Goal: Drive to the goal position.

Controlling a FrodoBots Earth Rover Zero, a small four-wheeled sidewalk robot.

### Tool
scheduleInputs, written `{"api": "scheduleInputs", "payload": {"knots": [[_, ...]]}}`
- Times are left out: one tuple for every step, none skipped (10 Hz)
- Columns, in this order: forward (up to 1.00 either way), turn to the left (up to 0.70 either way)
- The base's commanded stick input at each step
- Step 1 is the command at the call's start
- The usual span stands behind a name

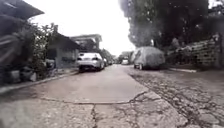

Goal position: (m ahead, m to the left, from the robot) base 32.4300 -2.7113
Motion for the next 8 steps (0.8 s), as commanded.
{"api": "scheduleInputs", "payload": {"knots": [[1.0, 0.02], [1.0, 0.17], [1.0, 0.27], [1.0, 0.27], [1.0, 0.27], [1.0, 0.27], [1.0, 0.09], [1.0, 0.0]]}}
